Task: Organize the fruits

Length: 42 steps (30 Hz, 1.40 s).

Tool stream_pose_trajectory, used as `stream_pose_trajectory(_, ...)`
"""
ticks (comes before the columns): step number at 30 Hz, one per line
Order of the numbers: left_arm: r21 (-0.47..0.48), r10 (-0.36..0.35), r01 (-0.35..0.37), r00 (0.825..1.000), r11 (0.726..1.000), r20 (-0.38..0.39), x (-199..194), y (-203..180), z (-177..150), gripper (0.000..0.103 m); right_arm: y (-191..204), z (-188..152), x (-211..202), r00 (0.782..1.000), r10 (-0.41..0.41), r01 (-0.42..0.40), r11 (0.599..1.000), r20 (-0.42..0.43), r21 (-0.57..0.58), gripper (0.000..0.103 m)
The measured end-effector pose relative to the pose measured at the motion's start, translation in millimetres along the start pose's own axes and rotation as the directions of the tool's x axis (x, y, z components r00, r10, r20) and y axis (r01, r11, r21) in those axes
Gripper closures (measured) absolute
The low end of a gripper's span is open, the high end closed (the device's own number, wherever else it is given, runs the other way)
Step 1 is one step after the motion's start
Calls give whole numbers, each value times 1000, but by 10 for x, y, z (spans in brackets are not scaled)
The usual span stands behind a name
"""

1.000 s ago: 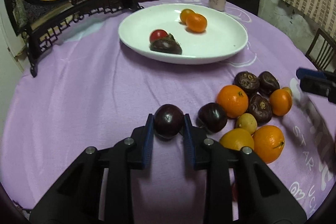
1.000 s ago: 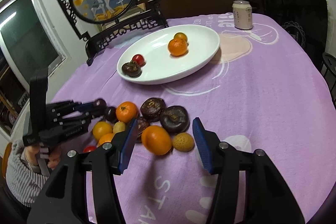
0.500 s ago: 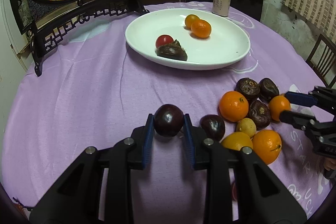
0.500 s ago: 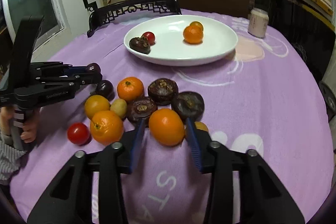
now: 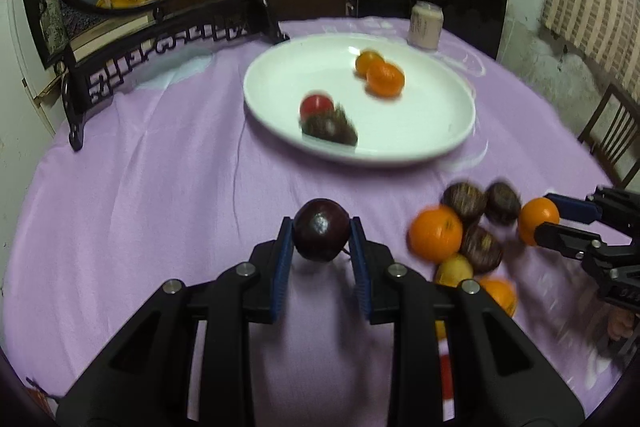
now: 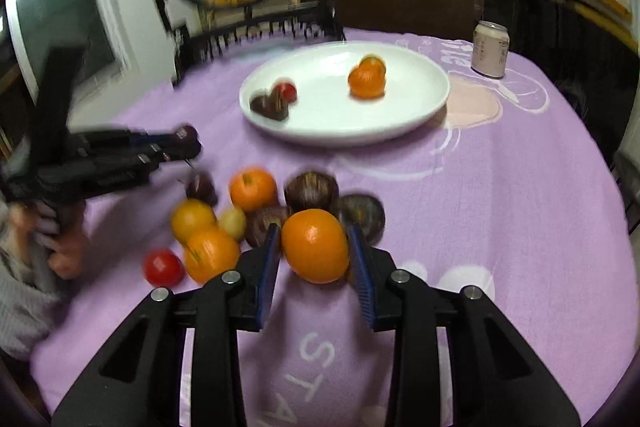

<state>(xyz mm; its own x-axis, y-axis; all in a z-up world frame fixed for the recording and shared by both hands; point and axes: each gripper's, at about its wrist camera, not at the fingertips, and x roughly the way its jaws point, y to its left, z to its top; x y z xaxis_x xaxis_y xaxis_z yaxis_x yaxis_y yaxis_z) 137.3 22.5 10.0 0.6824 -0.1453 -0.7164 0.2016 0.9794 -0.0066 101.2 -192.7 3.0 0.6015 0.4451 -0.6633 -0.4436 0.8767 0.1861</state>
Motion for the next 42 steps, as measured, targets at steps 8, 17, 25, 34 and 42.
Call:
stream_pose_trajectory(8, -38, -12, 13, 999, 999, 38, 281, -68, 648, 75, -165, 728, 287, 999, 19, -24, 994, 49, 102, 68)
stream_pose_trajectory(17, 38, -28, 27, 999, 999, 25, 603, -403, 706, 42, -470, 817, 595, 999, -10, -1, 979, 51, 203, 67)
stream_pose_trajectory(25, -10, -23, 23, 999, 1000, 35, 278, -185, 469, 42, -511, 660, 229, 996, 53, -69, 969, 75, 237, 67)
stream_pose_trajectory(34, -26, -8, 8, 1000, 1000, -29, -84, 74, -210, 42, -407, 40, -28, 999, 39, -38, 979, 2, 198, 67)
stream_pose_trajectory(42, 91, 19, -16, 999, 996, -33, -154, -103, -478, 33, -413, -50, -198, 999, -2, -5, 981, 39, 192, 48)
